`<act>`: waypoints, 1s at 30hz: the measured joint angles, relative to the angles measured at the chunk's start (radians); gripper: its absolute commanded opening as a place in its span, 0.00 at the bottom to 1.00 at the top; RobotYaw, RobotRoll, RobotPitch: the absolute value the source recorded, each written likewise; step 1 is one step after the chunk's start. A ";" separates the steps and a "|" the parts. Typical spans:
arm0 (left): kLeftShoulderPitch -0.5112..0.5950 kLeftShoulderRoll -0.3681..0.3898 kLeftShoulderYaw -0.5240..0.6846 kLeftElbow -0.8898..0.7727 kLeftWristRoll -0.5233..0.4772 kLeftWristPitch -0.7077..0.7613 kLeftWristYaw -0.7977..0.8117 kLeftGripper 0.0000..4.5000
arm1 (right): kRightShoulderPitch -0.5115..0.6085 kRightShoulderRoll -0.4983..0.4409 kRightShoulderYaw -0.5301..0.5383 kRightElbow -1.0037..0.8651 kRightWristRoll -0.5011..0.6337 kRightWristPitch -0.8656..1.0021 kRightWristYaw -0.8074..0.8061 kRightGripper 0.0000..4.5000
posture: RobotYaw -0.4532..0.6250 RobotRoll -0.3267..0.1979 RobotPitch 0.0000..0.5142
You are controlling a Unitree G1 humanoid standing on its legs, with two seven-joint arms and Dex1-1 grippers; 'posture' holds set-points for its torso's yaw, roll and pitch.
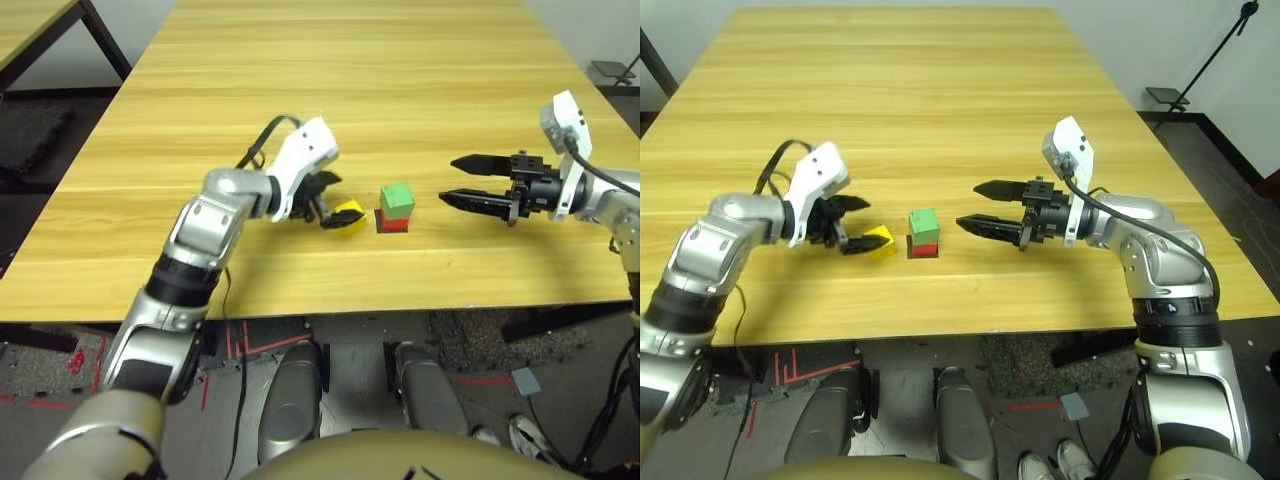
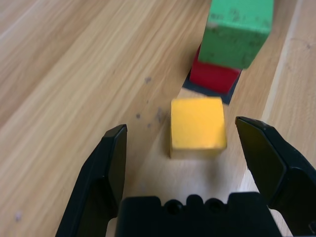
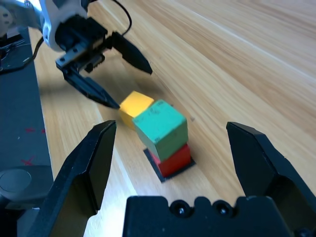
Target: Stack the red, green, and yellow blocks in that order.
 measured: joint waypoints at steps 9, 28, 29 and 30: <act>0.046 -0.055 -0.033 0.046 0.005 -0.098 0.061 1.00 | -0.019 0.000 0.017 0.024 -0.001 -0.007 0.005 1.00 | 0.56 0.35 0.17; -0.193 0.036 -0.014 -0.009 -0.065 0.033 0.004 0.43 | 0.008 -0.001 0.013 0.002 0.002 -0.006 -0.005 1.00 | 0.55 0.40 0.17; -0.231 0.037 -0.012 -0.010 -0.076 0.048 -0.006 0.43 | 0.009 0.000 0.013 0.002 0.002 -0.006 -0.005 1.00 | 0.55 0.40 0.17; -0.263 0.037 -0.012 -0.011 -0.083 0.056 -0.014 0.43 | 0.010 0.000 0.013 0.002 0.002 -0.006 -0.006 1.00 | 0.54 0.41 0.16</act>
